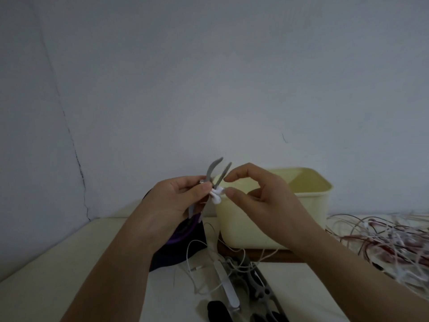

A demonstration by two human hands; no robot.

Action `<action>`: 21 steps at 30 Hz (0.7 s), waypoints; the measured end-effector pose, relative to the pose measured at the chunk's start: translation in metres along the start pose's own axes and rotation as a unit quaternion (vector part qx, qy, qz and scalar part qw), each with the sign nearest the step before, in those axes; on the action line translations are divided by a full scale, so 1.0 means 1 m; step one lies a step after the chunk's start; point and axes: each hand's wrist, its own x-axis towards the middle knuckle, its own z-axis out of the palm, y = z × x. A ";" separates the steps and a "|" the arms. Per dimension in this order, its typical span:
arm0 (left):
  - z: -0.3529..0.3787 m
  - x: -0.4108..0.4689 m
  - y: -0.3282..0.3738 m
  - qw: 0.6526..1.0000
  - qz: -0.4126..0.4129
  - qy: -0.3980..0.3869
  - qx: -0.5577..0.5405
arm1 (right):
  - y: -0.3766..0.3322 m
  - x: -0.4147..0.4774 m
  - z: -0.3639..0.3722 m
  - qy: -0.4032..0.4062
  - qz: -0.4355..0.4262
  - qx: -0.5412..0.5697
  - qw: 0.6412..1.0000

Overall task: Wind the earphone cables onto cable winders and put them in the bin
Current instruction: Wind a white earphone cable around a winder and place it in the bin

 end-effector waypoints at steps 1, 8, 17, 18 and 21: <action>0.002 0.000 -0.001 0.999 -0.004 -0.004 -0.041 | -0.002 -0.001 0.001 0.011 -0.030 -0.008 0.999; 0.016 0.002 -0.004 0.993 -0.002 -0.002 -0.121 | 0.001 -0.002 0.005 0.087 -0.075 -0.011 0.993; 0.029 -0.004 0.000 0.993 0.029 0.011 -0.117 | -0.001 0.003 -0.003 0.068 -0.071 0.024 0.995; 0.029 -0.004 0.000 0.993 0.029 0.010 -0.112 | -0.002 0.003 -0.004 0.065 -0.076 0.016 0.995; 0.026 -0.004 0.002 0.996 0.030 0.011 -0.087 | -0.004 0.004 -0.006 0.062 -0.103 -0.017 0.993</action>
